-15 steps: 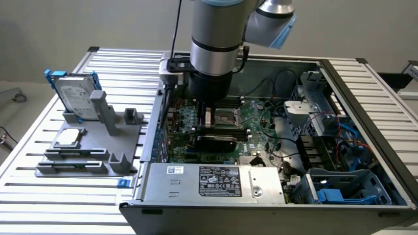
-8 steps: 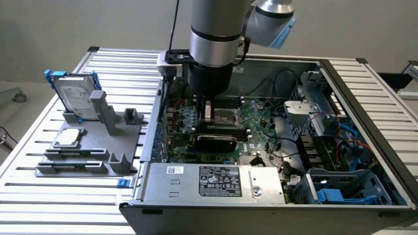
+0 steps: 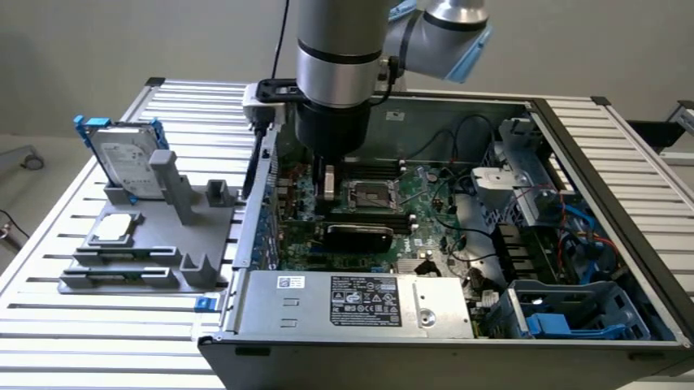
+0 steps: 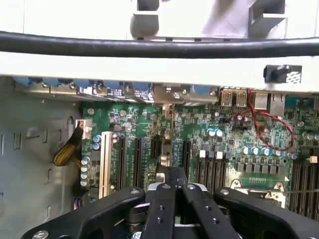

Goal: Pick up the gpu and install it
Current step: 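Press down on the gpu until it lock into place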

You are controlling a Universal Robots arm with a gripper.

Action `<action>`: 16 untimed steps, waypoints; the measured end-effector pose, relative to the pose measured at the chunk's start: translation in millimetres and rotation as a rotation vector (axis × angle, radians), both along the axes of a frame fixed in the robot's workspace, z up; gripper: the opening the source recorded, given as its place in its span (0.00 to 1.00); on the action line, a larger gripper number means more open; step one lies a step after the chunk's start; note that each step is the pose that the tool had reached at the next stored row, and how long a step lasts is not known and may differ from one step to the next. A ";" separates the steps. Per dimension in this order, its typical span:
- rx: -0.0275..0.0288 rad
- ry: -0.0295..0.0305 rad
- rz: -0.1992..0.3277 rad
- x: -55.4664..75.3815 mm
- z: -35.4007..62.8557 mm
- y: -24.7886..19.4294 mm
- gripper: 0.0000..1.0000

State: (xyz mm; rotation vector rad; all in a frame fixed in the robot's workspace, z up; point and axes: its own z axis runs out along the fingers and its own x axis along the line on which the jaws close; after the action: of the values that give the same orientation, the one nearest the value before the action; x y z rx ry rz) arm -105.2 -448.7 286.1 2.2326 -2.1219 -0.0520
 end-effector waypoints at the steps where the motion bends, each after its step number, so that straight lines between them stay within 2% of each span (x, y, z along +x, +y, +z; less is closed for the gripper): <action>1: -0.0027 0.0000 0.000 -2.7 0.1 0.0 0.11; 10: -0.0324 0.0010 0.000 -21.9 1.2 0.0 0.11; 16: -0.0430 0.0026 0.000 -29.4 3.5 0.0 0.11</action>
State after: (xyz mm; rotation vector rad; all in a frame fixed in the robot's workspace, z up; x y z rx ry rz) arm -134.6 -448.7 289.6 2.2076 -2.1010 -0.0093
